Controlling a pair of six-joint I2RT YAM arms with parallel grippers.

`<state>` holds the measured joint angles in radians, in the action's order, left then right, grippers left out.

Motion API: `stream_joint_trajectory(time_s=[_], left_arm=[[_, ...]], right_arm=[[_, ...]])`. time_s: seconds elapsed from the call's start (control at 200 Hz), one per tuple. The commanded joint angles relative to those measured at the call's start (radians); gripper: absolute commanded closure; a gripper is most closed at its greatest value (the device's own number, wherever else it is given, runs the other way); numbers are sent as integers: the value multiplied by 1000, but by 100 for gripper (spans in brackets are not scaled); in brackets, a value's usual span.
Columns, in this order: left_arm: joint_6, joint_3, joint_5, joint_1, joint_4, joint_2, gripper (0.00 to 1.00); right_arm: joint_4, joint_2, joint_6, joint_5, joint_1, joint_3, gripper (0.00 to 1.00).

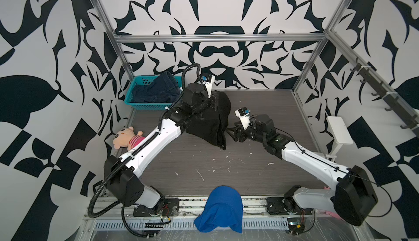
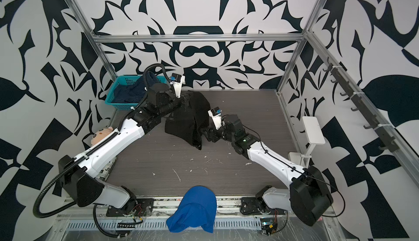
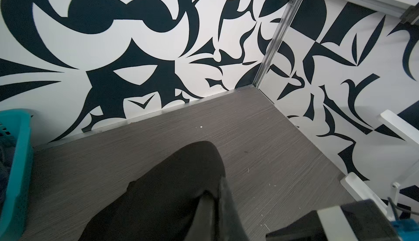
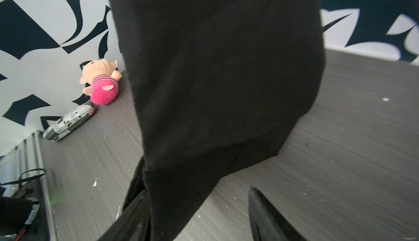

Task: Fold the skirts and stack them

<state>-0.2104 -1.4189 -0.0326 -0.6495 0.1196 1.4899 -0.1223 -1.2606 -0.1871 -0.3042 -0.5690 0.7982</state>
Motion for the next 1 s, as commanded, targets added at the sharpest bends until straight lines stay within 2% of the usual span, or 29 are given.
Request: stream_joint_trajectory(time_s=[0.0, 0.205, 0.325, 0.46, 0.545, 0.635, 0.71, 0.795, 0.875, 0.995], left_arm=[[-14, -32, 1, -13, -1, 34, 100], [-17, -54, -3, -30, -21, 62, 100], [-12, -82, -6, -45, -20, 68, 100], [10, -120, -22, -73, -3, 67, 100], [26, -132, -42, -91, 7, 55, 100], [41, -126, -76, -106, 6, 30, 100], [42, -109, -112, -112, 5, -6, 100], [46, -67, -181, -114, 0, -68, 100], [56, -16, -304, -113, 8, -145, 100], [87, 10, -422, -114, 101, -279, 100]], right_arm=[[-106, 10, -48, -58, 0, -7, 28], [-111, -2, -66, -41, -11, 4, 28], [-102, 3, -89, 45, -26, 20, 29], [-73, -4, -116, 133, -41, 64, 48], [-65, -8, -127, 201, -46, 82, 80], [-60, -13, -117, 218, -51, 99, 83], [-48, -13, -110, 213, -63, 122, 100], [-35, -13, -103, 192, -89, 152, 100], [-10, -19, -98, 172, -124, 192, 100], [-18, -46, -142, 54, -157, 244, 100]])
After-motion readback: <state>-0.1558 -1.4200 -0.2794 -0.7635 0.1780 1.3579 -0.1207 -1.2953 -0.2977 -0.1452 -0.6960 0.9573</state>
